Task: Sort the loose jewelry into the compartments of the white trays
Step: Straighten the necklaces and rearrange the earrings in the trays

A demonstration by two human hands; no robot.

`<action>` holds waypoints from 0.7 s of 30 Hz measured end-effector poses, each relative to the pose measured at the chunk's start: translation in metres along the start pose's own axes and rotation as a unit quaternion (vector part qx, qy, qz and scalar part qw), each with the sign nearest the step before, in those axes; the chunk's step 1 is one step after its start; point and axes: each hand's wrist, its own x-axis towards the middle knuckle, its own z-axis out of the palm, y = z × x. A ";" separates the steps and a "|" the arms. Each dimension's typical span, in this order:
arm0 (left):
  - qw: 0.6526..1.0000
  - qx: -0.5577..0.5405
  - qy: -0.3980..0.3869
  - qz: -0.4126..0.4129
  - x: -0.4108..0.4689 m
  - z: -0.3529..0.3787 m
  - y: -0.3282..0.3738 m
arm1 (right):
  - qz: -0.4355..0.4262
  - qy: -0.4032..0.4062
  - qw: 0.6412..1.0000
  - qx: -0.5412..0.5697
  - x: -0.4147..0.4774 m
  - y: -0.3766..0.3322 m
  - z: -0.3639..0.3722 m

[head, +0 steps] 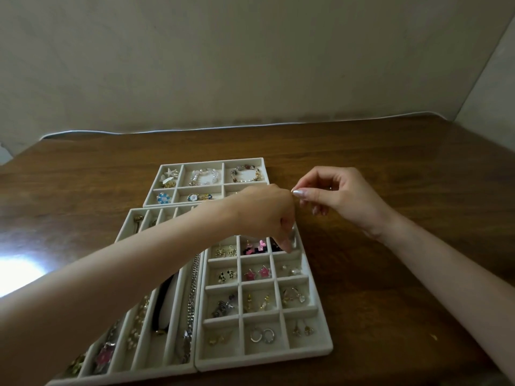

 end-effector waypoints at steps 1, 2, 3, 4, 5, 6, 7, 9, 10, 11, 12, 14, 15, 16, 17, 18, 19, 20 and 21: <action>1.000 -0.007 -0.001 0.002 0.000 0.001 0.000 | -0.001 -0.002 1.000 -0.001 0.000 -0.001 0.000; 1.000 -0.014 -0.002 0.004 0.000 0.001 0.000 | -0.002 -0.004 1.000 -0.003 0.000 -0.002 0.000; 1.000 -0.021 -0.003 0.006 0.000 0.002 0.000 | -0.003 -0.007 1.000 -0.004 0.000 -0.003 0.000; 1.000 -0.027 -0.005 0.008 0.000 0.002 -0.001 | -0.004 -0.010 1.000 -0.005 0.000 -0.004 -0.001; 0.999 -0.034 -0.007 0.011 0.000 0.003 -0.002 | -0.005 -0.013 1.000 -0.005 0.000 -0.004 -0.001; 0.999 -0.039 -0.009 0.014 0.000 0.004 -0.002 | -0.007 -0.015 1.000 -0.005 -0.001 -0.005 -0.001; 0.999 -0.043 -0.009 0.017 0.000 0.004 -0.003 | -0.007 -0.016 1.000 -0.005 -0.001 -0.005 -0.001; 0.999 -0.047 -0.006 0.019 0.001 0.004 -0.005 | -0.009 -0.020 1.000 -0.008 -0.001 -0.006 -0.001; 0.999 -0.044 -0.001 0.019 0.001 0.004 -0.006 | -0.010 -0.022 1.000 -0.010 -0.002 -0.006 0.000; 0.999 -0.039 0.008 0.018 0.002 0.004 -0.006 | -0.011 -0.024 1.000 -0.009 -0.002 -0.006 0.000; 0.999 -0.037 0.018 0.019 0.002 0.005 -0.007 | -0.013 -0.027 1.000 -0.007 -0.002 -0.007 0.000; 0.998 -0.050 0.030 0.023 0.003 0.008 -0.008 | -0.016 -0.032 0.999 0.000 -0.002 -0.008 0.001; 0.997 -0.059 0.032 0.024 0.003 0.010 -0.008 | -0.017 -0.034 0.999 0.001 -0.002 -0.008 0.002; 0.997 -0.066 0.037 0.026 0.003 0.011 -0.009 | -0.018 -0.036 0.999 0.000 -0.002 -0.008 0.002; 0.996 -0.075 0.046 0.028 0.002 0.012 -0.010 | -0.019 -0.035 0.999 -0.001 -0.002 -0.007 0.001; 0.994 -0.089 0.062 0.027 0.000 0.012 -0.012 | -0.020 -0.032 0.999 -0.003 -0.002 -0.007 0.001; 0.991 -0.107 0.082 0.022 -0.002 0.010 -0.014 | -0.021 -0.026 0.999 -0.005 -0.002 -0.006 0.000; 0.987 -0.121 0.101 0.016 -0.005 0.008 -0.017 | -0.023 -0.019 1.000 -0.008 -0.002 -0.006 -0.001; 0.985 -0.130 0.114 0.010 -0.008 0.006 -0.020 | -0.023 -0.015 1.000 -0.013 -0.002 -0.006 -0.002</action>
